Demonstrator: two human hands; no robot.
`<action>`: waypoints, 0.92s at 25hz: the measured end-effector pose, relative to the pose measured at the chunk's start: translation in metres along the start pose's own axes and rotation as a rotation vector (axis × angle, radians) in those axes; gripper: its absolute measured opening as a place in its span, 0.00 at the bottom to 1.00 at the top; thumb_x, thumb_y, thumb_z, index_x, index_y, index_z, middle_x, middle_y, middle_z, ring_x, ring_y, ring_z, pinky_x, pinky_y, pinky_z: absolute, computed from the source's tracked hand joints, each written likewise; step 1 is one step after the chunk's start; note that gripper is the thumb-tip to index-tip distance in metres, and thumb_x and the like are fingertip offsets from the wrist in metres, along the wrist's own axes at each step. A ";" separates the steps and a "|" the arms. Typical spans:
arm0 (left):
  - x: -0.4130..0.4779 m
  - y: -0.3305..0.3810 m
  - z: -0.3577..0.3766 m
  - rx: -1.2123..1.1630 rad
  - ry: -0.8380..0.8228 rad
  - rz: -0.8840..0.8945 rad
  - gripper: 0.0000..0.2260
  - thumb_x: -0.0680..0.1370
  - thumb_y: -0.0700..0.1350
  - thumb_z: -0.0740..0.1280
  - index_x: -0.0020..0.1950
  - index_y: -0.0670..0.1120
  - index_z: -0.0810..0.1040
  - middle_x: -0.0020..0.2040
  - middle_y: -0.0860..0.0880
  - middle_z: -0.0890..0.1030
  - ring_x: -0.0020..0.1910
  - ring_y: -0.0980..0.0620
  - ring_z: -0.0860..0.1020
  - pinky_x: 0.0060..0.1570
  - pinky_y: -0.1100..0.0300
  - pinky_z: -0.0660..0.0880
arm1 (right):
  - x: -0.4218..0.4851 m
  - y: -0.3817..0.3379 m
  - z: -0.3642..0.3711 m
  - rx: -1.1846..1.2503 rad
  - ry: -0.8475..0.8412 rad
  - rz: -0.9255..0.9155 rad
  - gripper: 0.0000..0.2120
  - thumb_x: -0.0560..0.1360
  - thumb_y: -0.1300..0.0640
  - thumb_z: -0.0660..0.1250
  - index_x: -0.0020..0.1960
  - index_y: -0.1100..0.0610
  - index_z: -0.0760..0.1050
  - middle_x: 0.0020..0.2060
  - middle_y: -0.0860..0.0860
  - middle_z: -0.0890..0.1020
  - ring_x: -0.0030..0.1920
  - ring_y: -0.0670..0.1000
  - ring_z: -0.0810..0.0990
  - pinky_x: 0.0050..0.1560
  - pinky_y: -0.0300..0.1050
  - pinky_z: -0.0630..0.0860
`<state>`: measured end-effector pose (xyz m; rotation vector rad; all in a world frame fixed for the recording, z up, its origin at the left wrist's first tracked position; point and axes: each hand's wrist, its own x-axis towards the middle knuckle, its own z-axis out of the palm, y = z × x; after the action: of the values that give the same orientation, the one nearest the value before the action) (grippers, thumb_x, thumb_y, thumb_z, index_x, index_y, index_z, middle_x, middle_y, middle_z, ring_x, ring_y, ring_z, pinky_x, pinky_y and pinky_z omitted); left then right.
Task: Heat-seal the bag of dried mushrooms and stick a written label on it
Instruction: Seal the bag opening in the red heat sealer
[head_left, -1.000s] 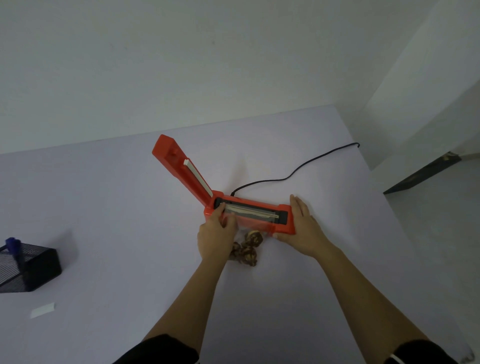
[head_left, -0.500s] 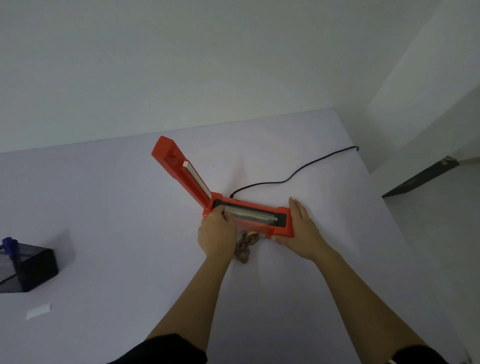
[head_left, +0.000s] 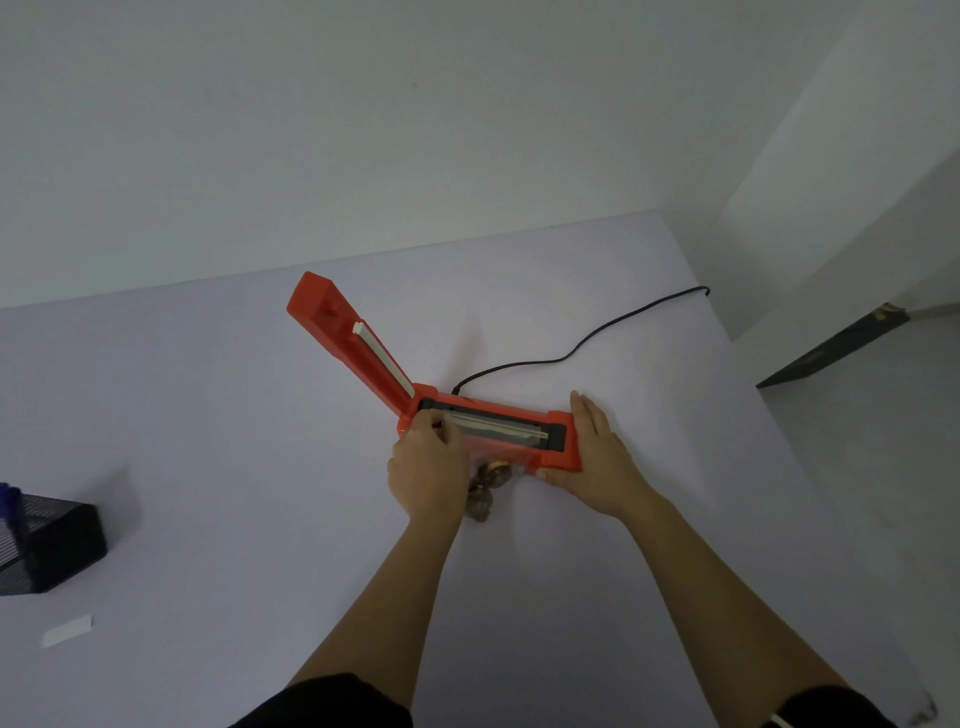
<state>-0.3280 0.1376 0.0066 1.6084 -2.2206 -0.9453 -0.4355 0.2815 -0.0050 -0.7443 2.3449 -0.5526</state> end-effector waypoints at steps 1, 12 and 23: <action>0.001 0.000 0.000 -0.004 0.005 -0.005 0.09 0.79 0.48 0.62 0.53 0.45 0.78 0.44 0.47 0.82 0.36 0.50 0.79 0.37 0.61 0.73 | 0.000 0.000 0.000 -0.001 0.001 -0.002 0.52 0.69 0.42 0.71 0.76 0.56 0.39 0.77 0.53 0.45 0.75 0.56 0.53 0.74 0.58 0.55; -0.005 -0.005 0.006 0.256 -0.062 0.257 0.09 0.80 0.43 0.59 0.54 0.41 0.75 0.50 0.44 0.81 0.41 0.44 0.81 0.42 0.54 0.78 | 0.001 0.002 0.000 -0.036 -0.001 0.013 0.52 0.69 0.41 0.70 0.76 0.55 0.38 0.77 0.53 0.45 0.75 0.56 0.53 0.74 0.59 0.55; -0.012 -0.014 0.006 0.049 -0.056 0.161 0.10 0.81 0.49 0.55 0.55 0.44 0.69 0.49 0.44 0.80 0.38 0.44 0.79 0.39 0.53 0.77 | -0.004 0.007 0.002 -0.036 0.007 0.013 0.50 0.69 0.43 0.70 0.76 0.55 0.39 0.77 0.52 0.46 0.75 0.56 0.55 0.73 0.58 0.56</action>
<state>-0.3161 0.1484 -0.0044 1.4139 -2.3865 -0.9079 -0.4340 0.2885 -0.0086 -0.7439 2.3703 -0.5086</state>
